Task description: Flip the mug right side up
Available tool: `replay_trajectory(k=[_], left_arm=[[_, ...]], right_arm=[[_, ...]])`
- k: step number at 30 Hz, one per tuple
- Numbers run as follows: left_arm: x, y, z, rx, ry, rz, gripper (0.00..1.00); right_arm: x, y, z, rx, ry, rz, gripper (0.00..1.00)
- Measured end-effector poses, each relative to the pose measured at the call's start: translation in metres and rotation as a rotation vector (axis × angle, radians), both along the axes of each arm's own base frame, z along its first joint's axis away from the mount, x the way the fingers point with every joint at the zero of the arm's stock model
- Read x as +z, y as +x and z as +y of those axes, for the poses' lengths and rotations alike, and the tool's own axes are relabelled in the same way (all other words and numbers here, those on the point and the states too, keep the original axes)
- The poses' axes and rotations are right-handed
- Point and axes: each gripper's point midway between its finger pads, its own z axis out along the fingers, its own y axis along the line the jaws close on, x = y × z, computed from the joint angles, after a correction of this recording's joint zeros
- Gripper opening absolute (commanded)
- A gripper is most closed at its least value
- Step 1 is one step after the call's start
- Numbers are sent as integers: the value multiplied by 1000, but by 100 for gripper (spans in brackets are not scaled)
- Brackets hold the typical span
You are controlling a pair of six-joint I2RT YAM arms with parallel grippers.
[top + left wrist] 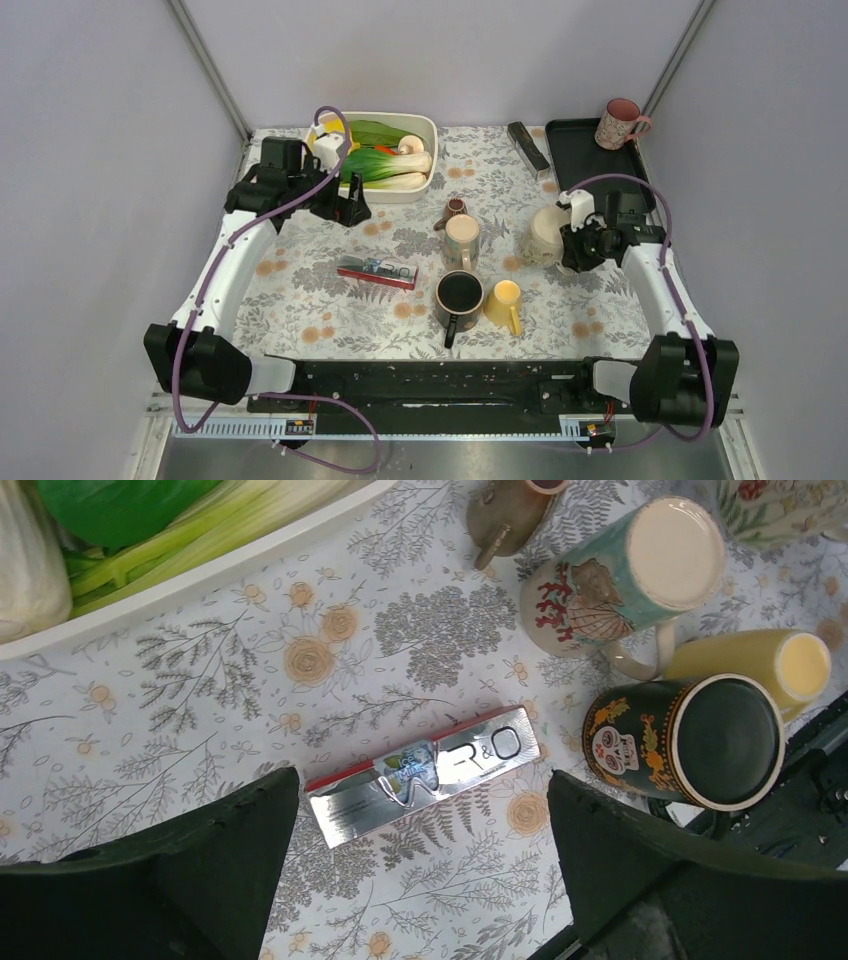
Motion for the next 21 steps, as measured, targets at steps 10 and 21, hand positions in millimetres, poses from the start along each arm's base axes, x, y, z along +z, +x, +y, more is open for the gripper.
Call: replay_trajectory(k=[10, 21], left_arm=[[23, -4, -54, -195, 82, -103, 97], [84, -20, -27, -480, 559, -515, 98]], right_arm=[[101, 30, 38, -111, 300, -300, 0], [158, 42, 78, -275, 663, -248, 0]])
